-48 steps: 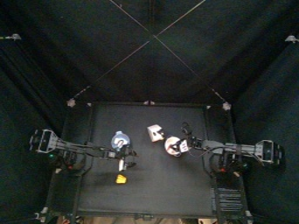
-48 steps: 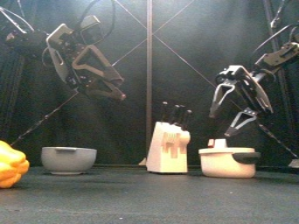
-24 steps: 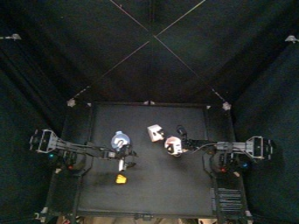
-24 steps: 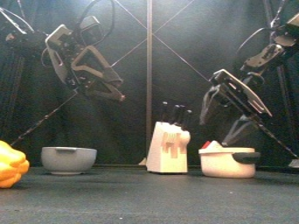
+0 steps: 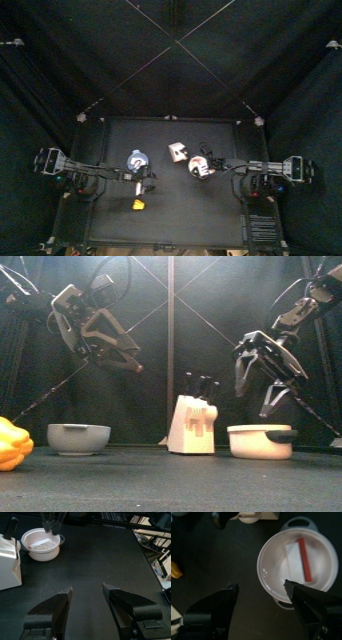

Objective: Grab salmon sushi

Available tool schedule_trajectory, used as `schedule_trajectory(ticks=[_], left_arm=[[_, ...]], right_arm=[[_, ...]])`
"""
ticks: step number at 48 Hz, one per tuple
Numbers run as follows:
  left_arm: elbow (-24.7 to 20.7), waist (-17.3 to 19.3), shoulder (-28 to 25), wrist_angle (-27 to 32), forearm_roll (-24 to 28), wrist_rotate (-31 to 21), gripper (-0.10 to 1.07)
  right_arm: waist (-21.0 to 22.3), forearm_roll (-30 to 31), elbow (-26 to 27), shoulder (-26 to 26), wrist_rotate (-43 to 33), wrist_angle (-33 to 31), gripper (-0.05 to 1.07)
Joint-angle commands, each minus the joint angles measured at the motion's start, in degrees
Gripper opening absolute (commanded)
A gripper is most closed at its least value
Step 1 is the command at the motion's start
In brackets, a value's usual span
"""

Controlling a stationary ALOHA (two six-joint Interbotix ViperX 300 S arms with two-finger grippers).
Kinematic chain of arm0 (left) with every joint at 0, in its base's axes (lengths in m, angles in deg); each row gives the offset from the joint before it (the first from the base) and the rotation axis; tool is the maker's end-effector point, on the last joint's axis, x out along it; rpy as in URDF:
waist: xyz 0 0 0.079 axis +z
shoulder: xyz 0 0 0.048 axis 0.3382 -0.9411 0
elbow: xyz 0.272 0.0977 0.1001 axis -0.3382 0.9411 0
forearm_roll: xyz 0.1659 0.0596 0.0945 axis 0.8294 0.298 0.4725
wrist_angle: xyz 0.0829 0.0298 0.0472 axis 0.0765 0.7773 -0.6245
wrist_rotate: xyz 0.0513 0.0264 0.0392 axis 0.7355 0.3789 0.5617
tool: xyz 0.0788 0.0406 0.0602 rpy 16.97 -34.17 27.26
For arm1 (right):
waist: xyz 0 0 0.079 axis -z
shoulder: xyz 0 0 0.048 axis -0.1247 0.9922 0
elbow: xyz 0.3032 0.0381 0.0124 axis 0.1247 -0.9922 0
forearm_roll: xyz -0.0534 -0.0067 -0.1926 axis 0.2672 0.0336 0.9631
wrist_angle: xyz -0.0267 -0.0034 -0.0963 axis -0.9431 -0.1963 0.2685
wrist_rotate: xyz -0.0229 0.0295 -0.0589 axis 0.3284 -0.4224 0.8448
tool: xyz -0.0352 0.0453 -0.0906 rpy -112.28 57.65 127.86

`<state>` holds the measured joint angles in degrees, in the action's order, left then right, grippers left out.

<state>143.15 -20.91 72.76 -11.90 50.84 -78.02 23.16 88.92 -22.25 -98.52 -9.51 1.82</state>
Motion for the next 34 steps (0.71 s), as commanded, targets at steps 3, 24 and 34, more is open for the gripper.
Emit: schedule_trajectory(ticks=[3, 24, 34], left_arm=[[-0.6, 0.5, 0.2, -0.5, 0.1, 0.1, 0.87], [-0.6, 0.8, -0.1, -0.5, 0.1, 0.1, 0.87], [-0.5, 0.8, -0.1, -0.5, 0.1, 0.1, 0.87]], right_arm=[[0.2, 3.1, 0.7, -0.2, 0.0, -0.2, 1.01], [0.8, 8.6, 0.8, 7.6, 0.0, -0.4, 1.01], [1.1, 9.1, 1.4, 10.0, 0.0, -0.4, 1.01]])
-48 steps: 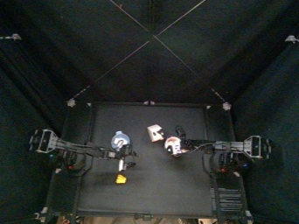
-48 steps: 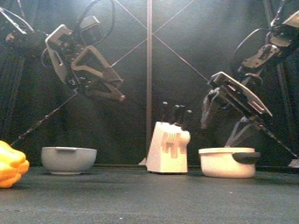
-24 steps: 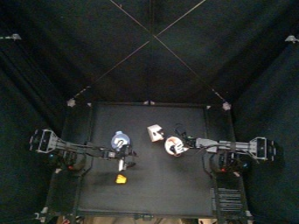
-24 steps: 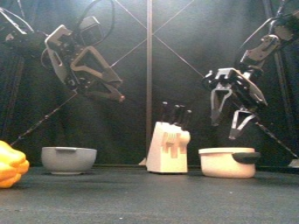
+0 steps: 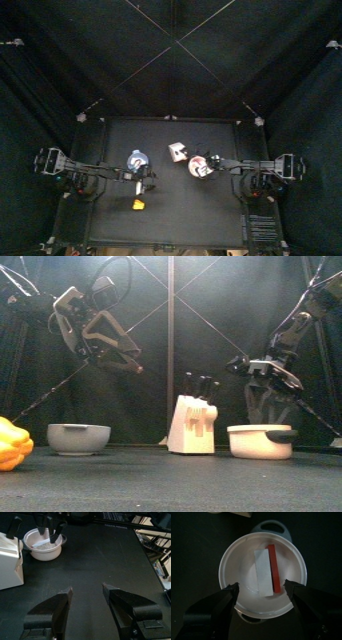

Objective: Grab salmon sushi

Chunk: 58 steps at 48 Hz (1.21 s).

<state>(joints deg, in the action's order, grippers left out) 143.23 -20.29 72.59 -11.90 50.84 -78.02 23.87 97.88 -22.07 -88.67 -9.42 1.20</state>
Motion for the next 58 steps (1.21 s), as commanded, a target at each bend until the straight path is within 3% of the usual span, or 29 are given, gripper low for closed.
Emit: schedule_trajectory(ticks=[1, 19, 35, 42, 58], left_arm=[[-0.7, 0.2, 0.1, -0.6, 0.1, 0.1, 0.87], [-0.5, 0.2, 0.1, -0.5, 0.1, 0.1, 0.87], [-0.6, 0.2, 0.1, -0.6, 0.1, 0.1, 0.87], [-0.5, 0.2, 0.2, -0.5, 0.1, 0.1, 0.87], [-0.2, 0.3, 0.9, -0.5, 0.0, 0.1, 0.87]], right_arm=[[0.3, 0.3, 1.3, 0.4, -0.1, 0.2, 1.01], [0.3, 0.5, 3.1, 3.6, 0.0, 0.2, 0.98], [0.3, 0.5, 3.3, 3.9, 0.0, 0.2, 0.71], [-0.2, 0.5, 3.9, 2.1, 0.0, -0.9, 0.65], [-2.1, 0.9, 3.8, -4.6, 0.0, -5.4, 0.65]])
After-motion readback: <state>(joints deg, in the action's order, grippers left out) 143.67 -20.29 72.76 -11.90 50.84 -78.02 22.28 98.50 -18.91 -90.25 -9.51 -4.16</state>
